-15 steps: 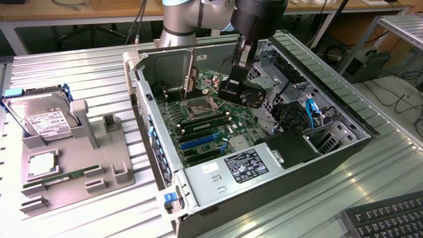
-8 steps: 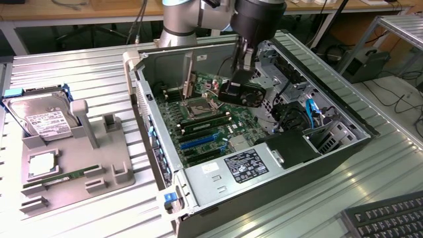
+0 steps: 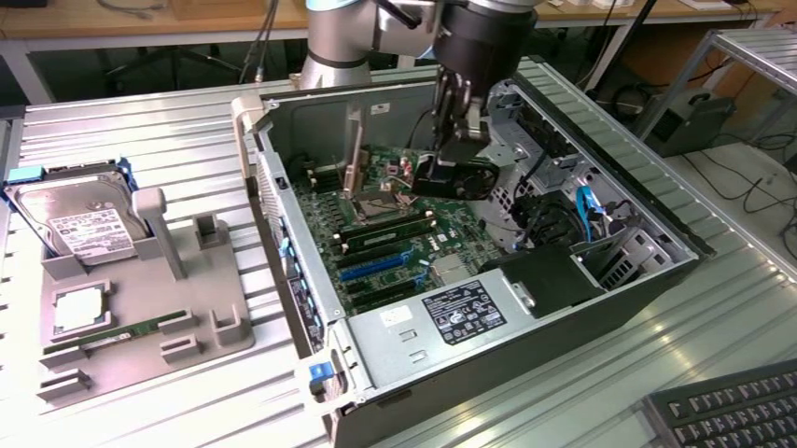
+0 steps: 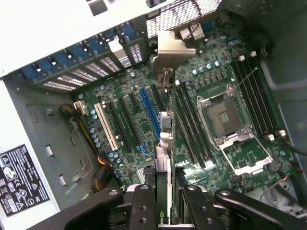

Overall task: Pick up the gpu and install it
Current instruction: 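Insert the gpu into the slot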

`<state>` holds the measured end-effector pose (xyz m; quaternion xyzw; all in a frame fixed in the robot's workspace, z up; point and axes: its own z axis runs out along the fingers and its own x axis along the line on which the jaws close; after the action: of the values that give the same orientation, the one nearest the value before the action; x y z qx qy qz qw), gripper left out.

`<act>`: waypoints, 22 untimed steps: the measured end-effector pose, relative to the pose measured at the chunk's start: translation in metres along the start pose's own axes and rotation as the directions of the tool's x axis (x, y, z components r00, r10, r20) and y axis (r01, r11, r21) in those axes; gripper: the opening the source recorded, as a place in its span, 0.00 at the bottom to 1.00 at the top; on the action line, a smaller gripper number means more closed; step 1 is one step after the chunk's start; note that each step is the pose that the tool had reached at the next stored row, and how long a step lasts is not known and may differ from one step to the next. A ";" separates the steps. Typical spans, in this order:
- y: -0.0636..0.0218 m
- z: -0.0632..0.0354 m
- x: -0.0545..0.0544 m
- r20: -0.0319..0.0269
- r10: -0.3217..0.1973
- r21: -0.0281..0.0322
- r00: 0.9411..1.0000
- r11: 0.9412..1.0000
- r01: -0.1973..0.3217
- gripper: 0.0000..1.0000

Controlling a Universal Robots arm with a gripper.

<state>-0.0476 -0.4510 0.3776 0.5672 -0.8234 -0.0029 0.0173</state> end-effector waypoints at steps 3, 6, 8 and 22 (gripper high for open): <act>-0.0001 0.0019 0.000 -0.002 -0.061 0.002 0.998 0.998 0.061 0.26; -0.0001 0.0036 0.000 -0.003 -0.115 0.003 0.993 0.993 0.115 0.26; -0.0001 0.0047 0.000 -0.004 -0.152 0.004 0.988 0.988 0.152 0.26; 0.0164 0.0159 0.006 -0.002 -0.254 0.027 0.967 0.967 0.254 0.26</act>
<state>-0.0656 -0.4510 0.3623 0.6682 -0.7440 0.0058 0.0084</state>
